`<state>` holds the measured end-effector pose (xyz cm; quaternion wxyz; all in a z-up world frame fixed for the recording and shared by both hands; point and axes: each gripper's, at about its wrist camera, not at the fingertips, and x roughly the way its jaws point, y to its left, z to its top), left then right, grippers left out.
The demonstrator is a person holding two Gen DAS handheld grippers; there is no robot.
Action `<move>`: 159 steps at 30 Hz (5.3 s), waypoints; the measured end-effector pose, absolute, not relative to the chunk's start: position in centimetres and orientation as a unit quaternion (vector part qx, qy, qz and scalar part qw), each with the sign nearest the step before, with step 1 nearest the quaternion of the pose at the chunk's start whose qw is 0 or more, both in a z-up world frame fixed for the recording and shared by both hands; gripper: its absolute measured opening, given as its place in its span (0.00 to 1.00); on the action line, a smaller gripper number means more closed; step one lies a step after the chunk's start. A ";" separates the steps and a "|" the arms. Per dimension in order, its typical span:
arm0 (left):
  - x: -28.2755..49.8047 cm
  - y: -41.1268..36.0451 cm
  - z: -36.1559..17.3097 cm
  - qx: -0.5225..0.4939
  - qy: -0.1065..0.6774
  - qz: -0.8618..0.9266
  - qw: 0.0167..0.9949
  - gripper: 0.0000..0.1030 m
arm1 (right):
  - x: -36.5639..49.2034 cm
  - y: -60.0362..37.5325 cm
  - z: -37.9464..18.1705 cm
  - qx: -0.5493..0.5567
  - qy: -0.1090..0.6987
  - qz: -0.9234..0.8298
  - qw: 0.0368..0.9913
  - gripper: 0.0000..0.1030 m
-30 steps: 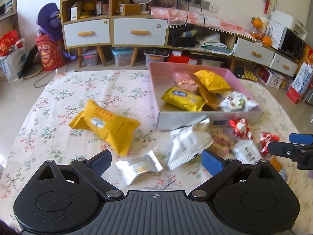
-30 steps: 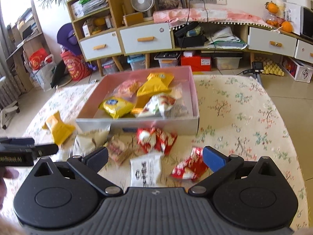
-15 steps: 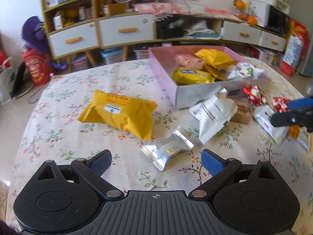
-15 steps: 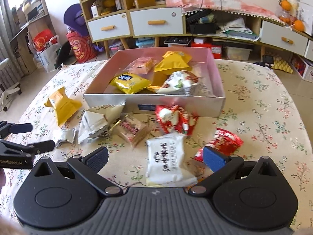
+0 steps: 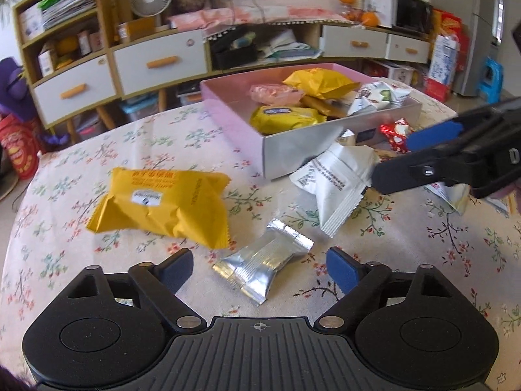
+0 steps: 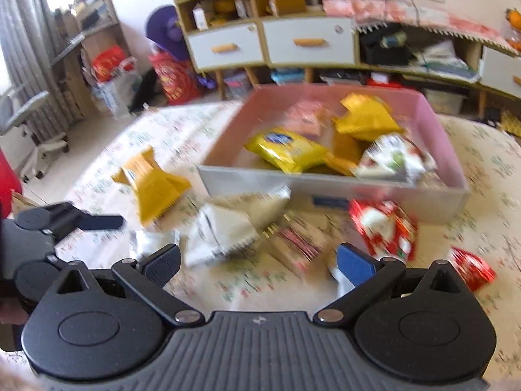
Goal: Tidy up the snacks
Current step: 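Move the left tool to the silver foil pack while the right tool moves to the white crinkled pack, then grasp the silver foil pack with the left tool while the right tool grasps the white crinkled pack, then carry the silver pack with the left tool while the right tool carries the white pack over the box, then open the left tool into the box while the right tool releases the white pack inside, then move the left tool to the brown biscuit pack while the right tool moves to the orange-white barcode pack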
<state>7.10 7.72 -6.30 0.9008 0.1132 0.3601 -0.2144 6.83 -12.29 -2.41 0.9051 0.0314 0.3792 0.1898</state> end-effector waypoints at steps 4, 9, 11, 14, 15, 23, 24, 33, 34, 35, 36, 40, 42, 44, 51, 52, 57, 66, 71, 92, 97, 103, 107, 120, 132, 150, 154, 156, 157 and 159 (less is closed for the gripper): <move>7.3 7.2 -6.6 0.122 0.365 -0.224 0.895 0.73 | 7.3 -11.4 -2.5 0.030 0.371 0.204 0.905 0.93; 7.7 7.1 -6.6 0.118 0.368 -0.224 0.895 0.63 | 7.8 -10.3 -2.3 0.036 0.365 0.199 0.909 0.88; 7.8 7.2 -6.6 0.111 0.372 -0.223 0.894 0.59 | 7.9 -10.0 -2.3 0.044 0.364 0.195 0.910 0.84; 7.7 7.2 -6.5 0.102 0.378 -0.223 0.893 0.50 | 8.2 -9.8 -2.6 0.047 0.368 0.183 0.910 0.78; 7.7 7.1 -6.4 0.103 0.379 -0.223 0.892 0.48 | 8.3 -9.8 -2.6 0.048 0.369 0.179 0.911 0.77; 7.0 6.3 -6.2 0.112 0.388 -0.247 0.881 0.48 | 8.7 -9.6 -2.8 0.043 0.380 0.161 0.910 0.58; 6.9 6.2 -6.2 0.115 0.387 -0.249 0.880 0.49 | 8.7 -9.5 -2.9 0.037 0.384 0.164 0.908 0.57; 6.9 5.2 -6.3 0.131 0.377 -0.248 0.883 0.59 | 8.3 -9.6 -2.4 0.009 0.405 0.181 0.896 0.50; 6.9 5.0 -6.3 0.134 0.377 -0.247 0.883 0.58 | 8.3 -9.7 -2.3 0.013 0.409 0.179 0.895 0.49; 6.8 4.9 -6.3 0.136 0.377 -0.246 0.882 0.57 | 8.3 -9.8 -2.2 0.017 0.414 0.178 0.893 0.49; 6.8 4.8 -6.2 0.136 0.379 -0.246 0.882 0.54 | 8.3 -9.9 -2.1 0.019 0.417 0.178 0.891 0.49; 6.7 4.6 -6.0 0.133 0.385 -0.250 0.878 0.38 | 8.3 -10.5 -1.8 0.028 0.424 0.182 0.887 0.48; 6.7 4.4 -6.0 0.135 0.387 -0.248 0.878 0.34 | 8.2 -10.9 -1.7 0.032 0.425 0.181 0.886 0.48; 6.6 4.2 -5.9 0.137 0.389 -0.243 0.878 0.33 | 8.3 -11.3 -1.7 0.035 0.428 0.178 0.885 0.48; 6.8 4.3 -5.4 0.114 0.396 -0.225 0.883 0.32 | 8.4 -12.8 -1.3 0.058 0.435 0.175 0.881 0.48; 6.9 4.4 -5.3 0.108 0.397 -0.222 0.884 0.32 | 8.4 -13.0 -1.2 0.064 0.438 0.174 0.880 0.48; 7.0 4.9 -4.7 0.085 0.404 -0.212 0.886 0.31 | 8.5 -13.8 -0.7 0.093 0.448 0.170 0.873 0.48; 7.1 5.0 -2.6 0.055 0.383 -0.192 0.902 0.31 | 8.5 -15.8 0.5 0.141 0.439 0.163 0.872 0.48; 7.6 4.6 -1.4 0.037 0.366 -0.184 0.912 0.31 | 8.7 -16.8 1.7 0.150 0.414 0.155 0.884 0.48; 13.8 -1.0 -0.1 0.073 0.362 -0.155 0.916 0.32 | 11.5 -18.7 1.6 0.189 0.352 0.115 0.910 0.48; 15.0 -1.4 -1.3 0.083 0.371 -0.147 0.913 0.32 | 12.6 -18.8 1.3 0.183 0.339 0.112 0.916 0.48; 16.3 -1.5 -2.1 0.079 0.379 -0.133 0.912 0.32 | 13.3 -18.0 0.5 0.148 0.333 0.106 0.925 0.48; 16.8 -1.9 -2.6 0.087 0.382 -0.129 0.911 0.32 | 13.5 -17.8 0.5 0.126 0.325 0.101 0.932 0.49; 16.4 -1.5 -2.3 0.075 0.376 -0.126 0.915 0.54 | 13.3 -18.5 1.1 0.153 0.316 0.104 0.931 0.71; 13.6 -1.1 -0.9 0.076 0.372 -0.122 0.917 0.71 | 12.1 -18.7 1.8 0.146 0.320 0.095 0.931 0.84; 7.7 -0.7 -0.9 0.057 0.378 -0.115 0.917 0.90 | 8.6 -19.3 2.0 0.061 0.346 0.089 0.932 1.00; 6.9 -1.3 -1.4 0.083 0.382 -0.122 0.912 0.91 | 7.7 -19.4 1.4 0.021 0.353 0.101 0.930 1.00; 6.6 -1.6 -1.6 0.090 0.382 -0.128 0.911 0.92 | 7.2 -19.6 1.3 0.006 0.354 0.106 0.929 1.00; 6.5 -1.7 -1.7 0.094 0.382 -0.131 0.910 0.92 | 7.0 -19.6 1.2 -0.002 0.355 0.107 0.929 1.00; 6.3 -1.9 -1.9 0.102 0.381 -0.135 0.909 0.93 | 6.5 -20.0 1.0 -0.014 0.357 0.110 0.928 1.00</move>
